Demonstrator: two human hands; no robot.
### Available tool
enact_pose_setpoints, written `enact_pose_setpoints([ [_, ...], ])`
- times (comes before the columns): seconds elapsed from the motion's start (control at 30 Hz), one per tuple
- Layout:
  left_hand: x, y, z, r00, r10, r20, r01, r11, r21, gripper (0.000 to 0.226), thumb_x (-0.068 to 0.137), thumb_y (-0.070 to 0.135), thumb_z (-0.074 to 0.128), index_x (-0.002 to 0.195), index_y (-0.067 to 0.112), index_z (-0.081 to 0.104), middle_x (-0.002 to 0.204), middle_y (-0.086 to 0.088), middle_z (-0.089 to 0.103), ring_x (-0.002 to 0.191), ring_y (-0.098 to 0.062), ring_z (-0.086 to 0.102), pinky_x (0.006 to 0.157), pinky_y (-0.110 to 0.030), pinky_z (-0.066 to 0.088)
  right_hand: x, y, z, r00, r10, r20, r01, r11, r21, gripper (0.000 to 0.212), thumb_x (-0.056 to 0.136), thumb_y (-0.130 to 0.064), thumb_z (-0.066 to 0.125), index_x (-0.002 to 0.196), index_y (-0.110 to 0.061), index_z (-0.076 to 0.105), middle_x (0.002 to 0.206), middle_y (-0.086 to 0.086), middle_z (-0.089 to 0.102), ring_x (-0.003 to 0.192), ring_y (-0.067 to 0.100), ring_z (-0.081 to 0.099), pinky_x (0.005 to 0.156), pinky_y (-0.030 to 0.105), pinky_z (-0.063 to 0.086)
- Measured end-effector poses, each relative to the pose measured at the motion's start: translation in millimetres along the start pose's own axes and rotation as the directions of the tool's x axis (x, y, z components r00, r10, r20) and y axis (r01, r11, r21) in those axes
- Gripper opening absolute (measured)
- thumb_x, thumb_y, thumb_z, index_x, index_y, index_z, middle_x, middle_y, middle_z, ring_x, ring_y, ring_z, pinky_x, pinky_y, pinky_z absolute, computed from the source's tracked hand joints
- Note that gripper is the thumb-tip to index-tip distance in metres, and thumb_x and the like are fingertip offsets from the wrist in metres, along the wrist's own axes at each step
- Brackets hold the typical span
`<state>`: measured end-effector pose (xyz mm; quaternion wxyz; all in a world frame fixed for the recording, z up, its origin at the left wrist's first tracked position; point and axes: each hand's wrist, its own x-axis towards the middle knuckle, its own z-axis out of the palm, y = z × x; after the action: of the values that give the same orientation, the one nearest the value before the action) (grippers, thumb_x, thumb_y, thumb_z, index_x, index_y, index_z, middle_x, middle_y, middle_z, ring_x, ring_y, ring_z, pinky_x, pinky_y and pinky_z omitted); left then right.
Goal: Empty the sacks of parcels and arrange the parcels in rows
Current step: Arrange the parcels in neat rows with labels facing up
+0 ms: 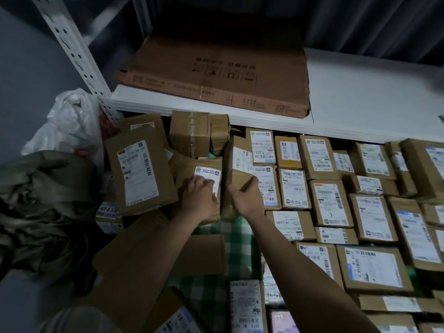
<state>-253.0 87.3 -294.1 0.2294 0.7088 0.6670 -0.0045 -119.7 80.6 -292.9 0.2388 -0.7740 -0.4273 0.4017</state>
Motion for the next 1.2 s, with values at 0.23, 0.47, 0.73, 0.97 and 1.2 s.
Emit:
enact_pose_setpoints([
  [0.23,28,19,-19,0.997,-0.038,-0.068,0.037,0.999,-0.018,0.043,0.096,0.022,0.043,0.138,0.014,0.042,0.143,-0.012,0.035,0.132,-0.032,0.028,0.103,-0.039,0.033,14,-14,-8,1.000,0.026,-0.015,-0.026,1.000,-0.007,0.069,0.086,-0.051,0.062,0.137,-0.014,0.033,0.129,0.010,0.056,0.117,0.033,0.053,0.091,0.039,0.043],
  [0.47,91,35,-51,0.969,0.119,-0.215,-0.088,0.985,0.150,0.045,0.093,0.019,0.048,0.137,0.012,0.042,0.141,-0.012,0.040,0.130,-0.031,0.033,0.103,-0.040,0.034,22,-20,-18,0.996,-0.003,-0.086,-0.002,0.998,-0.060,0.068,0.080,-0.053,0.063,0.133,-0.018,0.036,0.120,0.006,0.062,0.108,0.031,0.058,0.086,0.039,0.047],
  [0.73,148,32,-55,0.972,0.214,-0.091,-0.172,0.925,0.339,0.067,0.093,0.023,0.051,0.152,0.027,0.021,0.157,-0.015,0.017,0.144,-0.035,0.013,0.117,-0.048,0.015,45,-30,-10,0.989,-0.076,-0.129,0.069,0.996,-0.059,0.071,0.081,-0.058,0.061,0.133,-0.021,0.033,0.121,0.007,0.061,0.110,0.034,0.057,0.091,0.049,0.049],
  [0.97,156,22,-58,0.968,0.251,0.013,-0.221,0.826,0.519,0.062,0.095,0.022,0.045,0.152,0.030,0.021,0.160,-0.017,0.008,0.146,-0.034,0.012,0.118,-0.053,0.003,63,-23,14,0.997,-0.061,-0.052,0.051,0.984,-0.171,0.082,0.085,-0.058,0.059,0.144,-0.017,0.020,0.136,0.013,0.052,0.119,0.036,0.050,0.095,0.047,0.047],
  [1.2,155,24,-55,0.963,0.267,-0.025,-0.216,0.828,0.518,0.066,0.093,0.025,0.052,0.151,0.032,0.021,0.160,-0.014,0.011,0.146,-0.031,0.013,0.116,-0.055,-0.002,72,-26,20,0.987,-0.150,-0.054,0.116,0.905,-0.410,0.089,0.094,-0.055,0.045,0.154,-0.011,-0.004,0.153,0.016,0.022,0.135,0.037,0.028,0.105,0.048,0.033],
])
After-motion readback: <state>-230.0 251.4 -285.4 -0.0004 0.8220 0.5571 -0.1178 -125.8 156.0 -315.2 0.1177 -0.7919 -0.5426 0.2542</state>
